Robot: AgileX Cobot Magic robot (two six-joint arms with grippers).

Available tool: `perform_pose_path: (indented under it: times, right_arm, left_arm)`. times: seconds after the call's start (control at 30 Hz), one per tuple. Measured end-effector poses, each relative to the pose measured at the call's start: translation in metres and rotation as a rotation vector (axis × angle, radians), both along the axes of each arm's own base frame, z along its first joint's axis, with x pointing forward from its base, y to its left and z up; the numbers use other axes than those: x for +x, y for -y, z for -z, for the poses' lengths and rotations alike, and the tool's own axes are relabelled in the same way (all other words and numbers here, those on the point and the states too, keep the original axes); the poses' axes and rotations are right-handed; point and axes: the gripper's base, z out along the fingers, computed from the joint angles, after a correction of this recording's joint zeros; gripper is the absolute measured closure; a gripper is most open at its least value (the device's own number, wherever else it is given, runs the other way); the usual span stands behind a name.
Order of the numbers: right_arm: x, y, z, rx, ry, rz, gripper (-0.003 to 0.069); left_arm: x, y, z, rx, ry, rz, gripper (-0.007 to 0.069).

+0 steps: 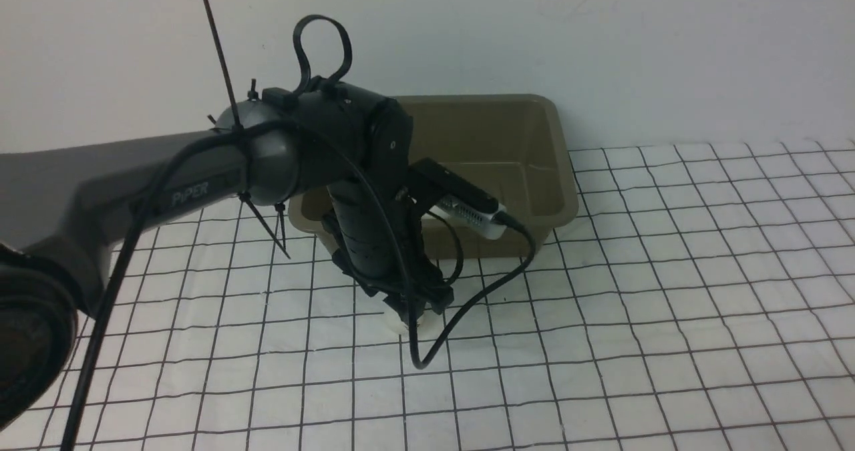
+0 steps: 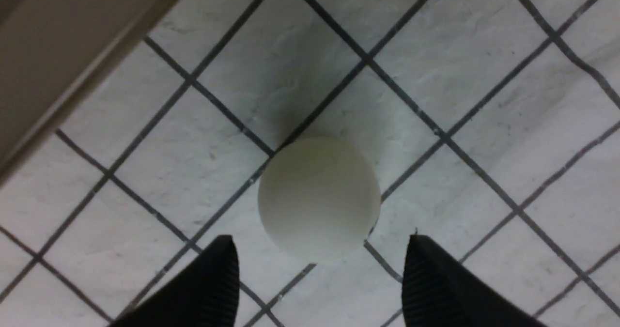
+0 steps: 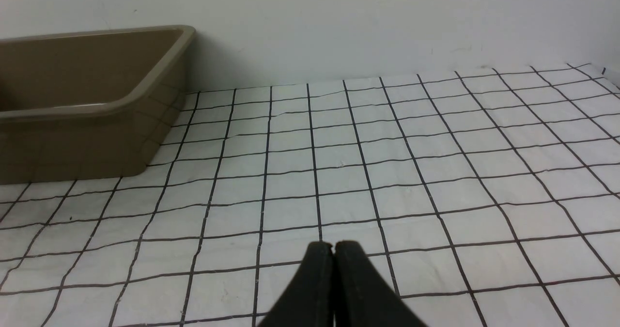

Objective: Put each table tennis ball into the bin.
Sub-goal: Use the left arm to clamp the table tennis ball closest to it

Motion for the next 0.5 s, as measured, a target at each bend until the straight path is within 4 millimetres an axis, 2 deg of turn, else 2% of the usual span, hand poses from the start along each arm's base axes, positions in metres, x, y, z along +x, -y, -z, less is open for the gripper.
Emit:
perform_pose_path:
  times: [0.2, 0.5]
  right_arm:
    - [0.000, 0.000, 0.000, 0.000, 0.000, 0.000, 0.0676]
    - [0.000, 0.000, 0.000, 0.000, 0.000, 0.000, 0.0676]
  left_arm:
    - [0.008, 0.004, 0.016, -0.011, 0.030, 0.009, 0.0216]
    - [0.012, 0.007, 0.018, -0.032, 0.070, 0.015, 0.0216]
